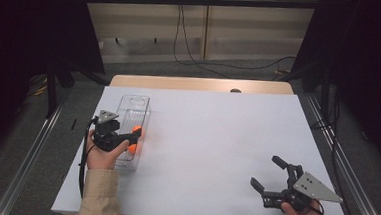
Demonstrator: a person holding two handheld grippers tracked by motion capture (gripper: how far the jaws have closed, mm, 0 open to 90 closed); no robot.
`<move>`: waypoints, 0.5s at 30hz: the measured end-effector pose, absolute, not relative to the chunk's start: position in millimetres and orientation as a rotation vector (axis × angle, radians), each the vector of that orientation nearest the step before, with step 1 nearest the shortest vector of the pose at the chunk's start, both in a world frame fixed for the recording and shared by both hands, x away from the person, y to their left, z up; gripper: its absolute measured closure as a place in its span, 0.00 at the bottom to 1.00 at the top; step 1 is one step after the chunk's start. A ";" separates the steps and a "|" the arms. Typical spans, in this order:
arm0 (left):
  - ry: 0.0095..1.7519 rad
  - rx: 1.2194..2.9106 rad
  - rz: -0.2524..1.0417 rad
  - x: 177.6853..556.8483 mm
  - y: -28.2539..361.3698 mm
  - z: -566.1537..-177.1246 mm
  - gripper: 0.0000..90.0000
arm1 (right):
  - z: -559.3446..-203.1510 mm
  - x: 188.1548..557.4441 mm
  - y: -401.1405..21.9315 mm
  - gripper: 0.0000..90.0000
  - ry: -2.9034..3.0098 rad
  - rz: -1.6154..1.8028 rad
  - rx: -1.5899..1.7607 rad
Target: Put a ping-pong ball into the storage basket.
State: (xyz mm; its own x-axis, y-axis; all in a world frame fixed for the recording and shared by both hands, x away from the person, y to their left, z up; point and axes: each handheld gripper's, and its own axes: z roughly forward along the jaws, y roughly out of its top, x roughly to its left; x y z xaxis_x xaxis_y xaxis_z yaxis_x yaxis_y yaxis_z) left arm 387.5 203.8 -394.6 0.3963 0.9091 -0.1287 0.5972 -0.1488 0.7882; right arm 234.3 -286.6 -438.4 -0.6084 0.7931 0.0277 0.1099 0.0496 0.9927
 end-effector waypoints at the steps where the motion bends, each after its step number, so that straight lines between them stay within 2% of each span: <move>1: 1.293 1.845 0.490 386.4 203.7 -394.8 0.17 | -438.5 234.4 -286.8 0.03 1.781 1.606 0.908; 15: 1.182 1.787 0.467 370.1 204.0 -395.2 0.08 | -438.4 234.4 -287.8 0.03 1.782 1.596 0.908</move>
State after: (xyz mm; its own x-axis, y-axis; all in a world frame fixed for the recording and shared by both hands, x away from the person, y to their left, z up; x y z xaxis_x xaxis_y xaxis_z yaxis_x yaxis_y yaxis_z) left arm 370.1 204.0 -395.2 0.4685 0.8682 -0.1633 0.5216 -0.1227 0.8443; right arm 234.4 -287.8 -438.4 -0.6038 0.7968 0.0231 0.1106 0.0550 0.9923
